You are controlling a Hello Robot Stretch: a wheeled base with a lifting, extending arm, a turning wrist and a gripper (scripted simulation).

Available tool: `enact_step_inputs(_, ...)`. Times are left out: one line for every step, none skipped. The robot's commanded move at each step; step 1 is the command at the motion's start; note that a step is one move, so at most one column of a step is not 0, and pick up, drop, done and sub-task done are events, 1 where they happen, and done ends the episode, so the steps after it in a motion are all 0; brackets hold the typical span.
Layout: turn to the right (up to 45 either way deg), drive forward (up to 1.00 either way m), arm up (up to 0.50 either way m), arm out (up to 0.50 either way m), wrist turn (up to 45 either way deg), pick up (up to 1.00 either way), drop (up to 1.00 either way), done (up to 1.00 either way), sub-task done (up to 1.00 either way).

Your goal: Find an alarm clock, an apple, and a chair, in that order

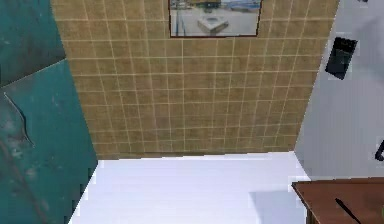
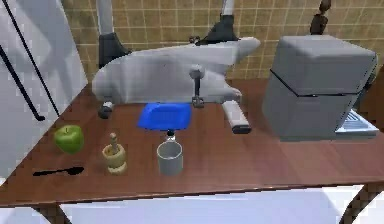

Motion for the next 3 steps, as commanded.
enact_step_inputs(-27.0, 0.0, 0.0, 0.0, 0.0, 0.0, 0.0, 0.0, 0.0)
enact_step_inputs(0.0, 0.05, 0.0, 0.0, 0.0, 0.0, 0.0, 0.0, 0.0)
enact_step_inputs(45.0, 0.0, 0.0, 0.0, 0.0, 0.0, 0.0, 0.0, 0.0)
